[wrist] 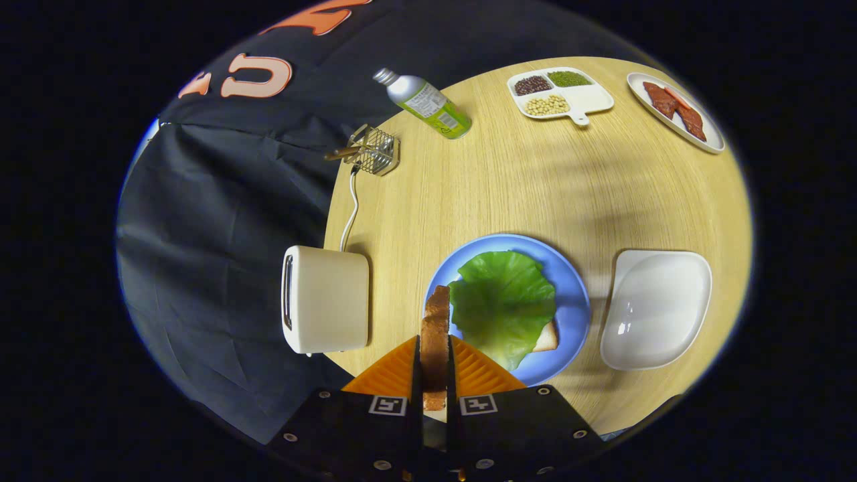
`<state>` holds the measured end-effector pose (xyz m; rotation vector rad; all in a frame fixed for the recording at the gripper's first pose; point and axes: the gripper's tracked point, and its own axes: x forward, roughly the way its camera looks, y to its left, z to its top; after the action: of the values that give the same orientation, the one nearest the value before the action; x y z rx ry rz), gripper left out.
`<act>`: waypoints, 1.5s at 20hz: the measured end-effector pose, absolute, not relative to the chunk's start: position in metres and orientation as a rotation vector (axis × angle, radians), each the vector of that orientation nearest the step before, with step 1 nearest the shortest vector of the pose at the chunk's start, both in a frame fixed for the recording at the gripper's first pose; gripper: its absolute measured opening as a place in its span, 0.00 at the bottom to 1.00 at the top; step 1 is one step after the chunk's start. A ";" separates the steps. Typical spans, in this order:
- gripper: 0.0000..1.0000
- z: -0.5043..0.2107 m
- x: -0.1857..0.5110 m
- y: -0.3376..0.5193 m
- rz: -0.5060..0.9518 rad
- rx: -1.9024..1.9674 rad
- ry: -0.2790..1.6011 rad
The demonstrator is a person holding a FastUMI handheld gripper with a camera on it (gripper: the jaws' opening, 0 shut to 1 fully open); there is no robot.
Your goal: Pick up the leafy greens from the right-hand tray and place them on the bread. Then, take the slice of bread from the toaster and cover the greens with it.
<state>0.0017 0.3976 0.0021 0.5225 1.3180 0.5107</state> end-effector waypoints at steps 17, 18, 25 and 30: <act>0.50 0.024 0.058 0.353 0.362 0.679 1.057; 0.50 0.037 0.059 0.348 0.361 0.670 1.028; 0.50 0.139 0.082 0.329 0.379 0.528 0.757; 0.58 0.218 0.087 0.305 0.357 0.358 0.563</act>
<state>0.0867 0.3052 0.2176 0.3576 0.5628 0.3569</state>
